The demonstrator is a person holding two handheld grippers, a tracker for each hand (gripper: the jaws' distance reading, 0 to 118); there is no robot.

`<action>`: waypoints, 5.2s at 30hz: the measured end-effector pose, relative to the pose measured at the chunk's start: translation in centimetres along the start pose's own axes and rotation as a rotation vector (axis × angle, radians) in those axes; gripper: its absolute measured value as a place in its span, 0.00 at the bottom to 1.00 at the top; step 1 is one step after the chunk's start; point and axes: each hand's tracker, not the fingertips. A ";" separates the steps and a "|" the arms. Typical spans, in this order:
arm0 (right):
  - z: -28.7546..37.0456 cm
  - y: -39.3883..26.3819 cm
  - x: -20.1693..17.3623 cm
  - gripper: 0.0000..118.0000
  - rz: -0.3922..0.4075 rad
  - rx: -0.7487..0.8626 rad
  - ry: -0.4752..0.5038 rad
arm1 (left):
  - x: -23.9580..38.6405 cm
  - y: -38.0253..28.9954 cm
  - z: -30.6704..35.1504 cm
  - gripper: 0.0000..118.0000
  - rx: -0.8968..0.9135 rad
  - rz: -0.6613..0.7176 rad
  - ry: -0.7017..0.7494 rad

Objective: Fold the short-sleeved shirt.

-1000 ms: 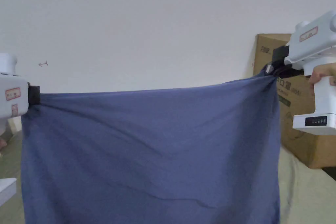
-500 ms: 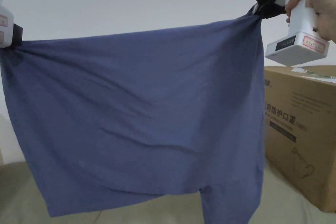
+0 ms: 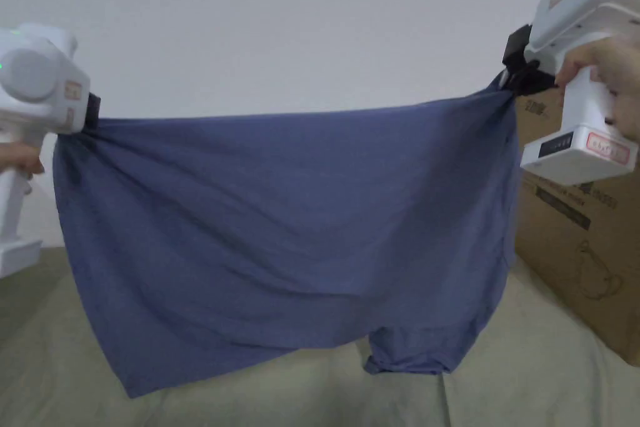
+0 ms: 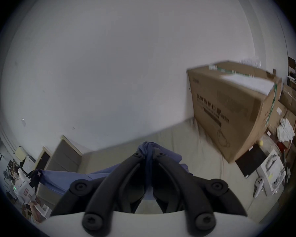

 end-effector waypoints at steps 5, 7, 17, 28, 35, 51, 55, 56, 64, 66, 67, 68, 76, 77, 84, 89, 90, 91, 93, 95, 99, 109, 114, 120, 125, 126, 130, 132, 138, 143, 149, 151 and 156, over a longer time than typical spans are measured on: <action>-9.2 -11.7 2.6 0.06 0.037 -0.228 -0.110 | 4.6 -11.8 -8.6 0.01 -0.263 -0.045 -0.019; -13.9 -15.2 5.2 0.06 0.002 -0.313 -0.122 | 6.3 -17.1 -10.9 0.01 -0.368 -0.050 -0.026; -22.1 -28.5 15.5 0.06 -0.171 -0.561 -0.223 | 8.2 -32.2 -13.8 0.01 -0.625 -0.076 -0.071; -2.6 -37.0 14.4 0.06 0.060 -0.500 -0.086 | 5.0 -33.7 3.7 0.01 -0.421 -0.117 -0.097; 8.3 -48.1 18.4 0.06 -0.104 -0.611 -0.062 | 3.0 -40.8 15.9 0.01 -0.459 -0.130 -0.070; 15.5 -52.2 18.3 0.60 0.079 -0.524 -0.045 | -0.3 -46.4 24.5 0.85 -0.504 0.107 -0.147; 18.0 -51.9 17.3 0.60 0.134 -0.450 -0.045 | -0.9 -45.4 27.1 0.85 -0.435 0.161 -0.181; 18.9 -51.8 17.0 0.60 0.162 -0.426 -0.034 | -0.9 -45.3 27.9 0.85 -0.426 0.160 -0.179; 22.0 -53.2 15.6 0.00 0.186 -0.344 -0.030 | -0.2 -47.8 32.5 0.01 -0.419 0.167 -0.152; 21.9 -53.2 15.7 0.00 0.170 -0.342 -0.055 | 0.4 -48.6 32.6 0.01 -0.448 0.124 -0.122; 22.3 -55.6 16.8 0.00 0.168 -0.364 -0.053 | 0.3 -49.0 32.7 0.01 -0.440 0.129 -0.128; 22.4 -55.7 16.9 0.00 0.155 -0.361 -0.063 | 0.3 -49.1 32.6 0.01 -0.445 0.132 -0.126; 22.2 -57.1 19.2 0.00 0.094 -0.386 -0.080 | 0.3 -48.8 29.8 0.87 -0.433 0.184 -0.120; 22.1 -57.1 19.3 0.00 0.092 -0.394 -0.085 | 0.5 -49.0 29.3 0.87 -0.426 0.186 -0.132; 20.7 -57.7 18.8 0.00 0.035 -0.403 -0.064 | 2.4 -51.5 25.8 0.05 -0.612 0.131 -0.100; 18.9 -57.0 18.0 0.75 0.207 -0.378 -0.161 | 1.5 -50.5 27.0 0.04 -0.563 0.164 -0.139; 18.6 -57.1 18.1 0.75 0.223 -0.368 -0.170 | 1.4 -50.3 26.9 0.04 -0.565 0.170 -0.138; 18.2 -57.0 18.1 0.75 0.213 -0.382 -0.171 | 1.4 -50.2 26.9 0.04 -0.569 0.173 -0.135; 16.8 -57.1 18.4 0.74 0.206 -0.414 -0.150 | 1.1 -50.3 26.7 0.04 -0.568 0.179 -0.130; 16.1 -57.5 18.9 0.29 0.208 -0.424 -0.147 | 1.1 -50.2 26.6 0.04 -0.572 0.188 -0.129; 16.5 -57.4 18.9 0.01 0.172 -0.461 -0.110 | 1.3 -49.9 26.9 0.04 -0.575 0.190 -0.128; 17.2 -51.3 17.9 0.01 0.109 -0.339 -0.092 | -0.6 -45.5 25.7 0.04 -0.508 0.265 -0.083; 13.5 -45.2 15.7 0.01 0.107 -0.288 -0.089 | -1.1 -41.0 21.0 0.04 -0.453 0.192 -0.069; 4.2 -42.5 16.2 0.01 0.055 -0.391 -0.144 | -0.3 -38.6 12.3 0.05 -0.491 0.166 -0.103; 1.1 -45.0 16.7 0.59 0.079 -0.481 -0.193 | 0.8 -40.4 9.1 0.87 -0.632 0.160 -0.082; 2.1 -45.2 16.8 0.59 0.072 -0.447 -0.157 | 0.5 -40.6 9.6 0.90 -0.625 0.184 -0.097; 7.0 -45.0 16.4 0.58 0.110 -0.361 -0.126 | -1.4 -41.0 13.6 0.85 -0.561 0.246 -0.112; 9.4 -45.3 16.4 0.46 0.126 -0.302 -0.113 | -2.1 -41.4 16.3 0.66 -0.533 0.262 -0.112; 13.6 -48.7 17.0 0.00 0.008 -0.324 -0.076 | -2.8 -44.5 22.0 0.00 -0.528 0.307 -0.102; 14.0 -51.7 16.7 0.00 -0.009 -0.383 -0.070 | -2.1 -46.1 21.7 0.00 -0.552 0.314 -0.101; 13.7 -52.2 16.7 0.00 -0.044 -0.388 -0.070 | -1.5 -46.4 16.2 0.67 -0.564 0.354 -0.140; 13.5 -52.3 16.8 0.00 -0.041 -0.388 -0.073 | -0.8 -47.4 13.7 0.65 -0.636 0.343 -0.130; 12.4 -51.4 17.5 0.03 -0.062 -0.383 -0.076 | -0.3 -46.6 13.3 0.12 -0.664 0.237 -0.135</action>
